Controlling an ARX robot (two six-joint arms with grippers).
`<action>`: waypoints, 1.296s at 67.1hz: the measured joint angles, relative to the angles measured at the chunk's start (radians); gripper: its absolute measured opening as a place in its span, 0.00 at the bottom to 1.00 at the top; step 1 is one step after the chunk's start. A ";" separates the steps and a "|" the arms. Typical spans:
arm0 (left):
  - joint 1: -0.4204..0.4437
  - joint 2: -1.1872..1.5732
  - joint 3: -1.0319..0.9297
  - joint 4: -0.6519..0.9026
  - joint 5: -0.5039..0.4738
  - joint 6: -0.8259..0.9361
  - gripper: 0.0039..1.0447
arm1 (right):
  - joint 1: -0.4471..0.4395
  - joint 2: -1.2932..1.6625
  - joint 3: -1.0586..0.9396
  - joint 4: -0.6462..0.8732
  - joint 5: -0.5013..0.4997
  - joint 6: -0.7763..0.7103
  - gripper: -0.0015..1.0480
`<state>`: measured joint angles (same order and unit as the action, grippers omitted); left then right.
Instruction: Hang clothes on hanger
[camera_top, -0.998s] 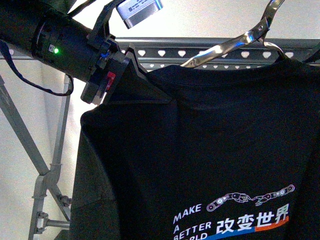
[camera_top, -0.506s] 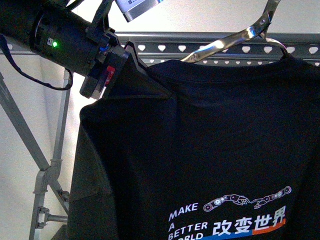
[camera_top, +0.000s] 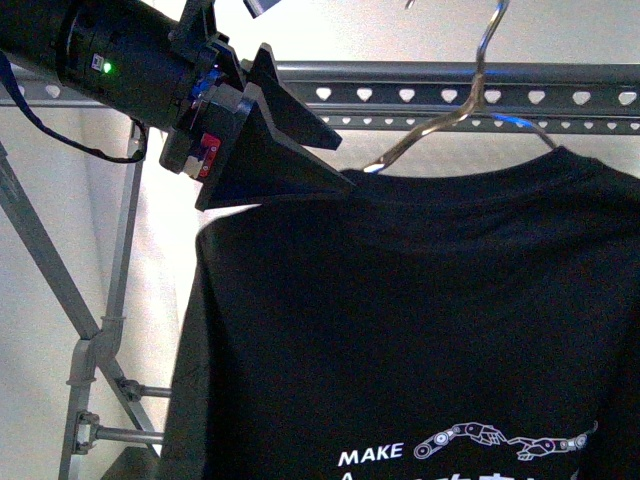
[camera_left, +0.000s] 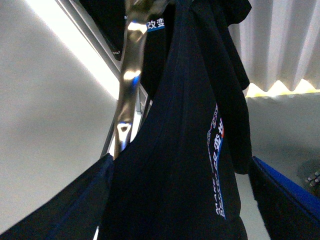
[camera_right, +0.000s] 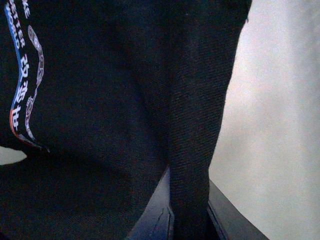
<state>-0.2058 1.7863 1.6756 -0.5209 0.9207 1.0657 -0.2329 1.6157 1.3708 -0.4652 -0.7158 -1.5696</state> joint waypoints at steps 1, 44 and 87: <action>0.000 0.000 0.000 0.000 0.000 0.000 0.90 | -0.002 0.000 -0.010 0.006 -0.002 0.006 0.07; -0.001 0.000 -0.005 0.016 -0.005 -0.005 0.94 | -0.167 -0.187 -0.251 0.134 -0.140 0.200 0.04; 0.080 -0.385 -0.695 1.645 -0.741 -1.146 0.94 | -0.192 -0.358 -0.321 0.011 0.031 0.397 0.04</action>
<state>-0.1253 1.4010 0.9806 1.1244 0.1795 -0.0807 -0.4248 1.2579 1.0500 -0.4545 -0.6849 -1.1721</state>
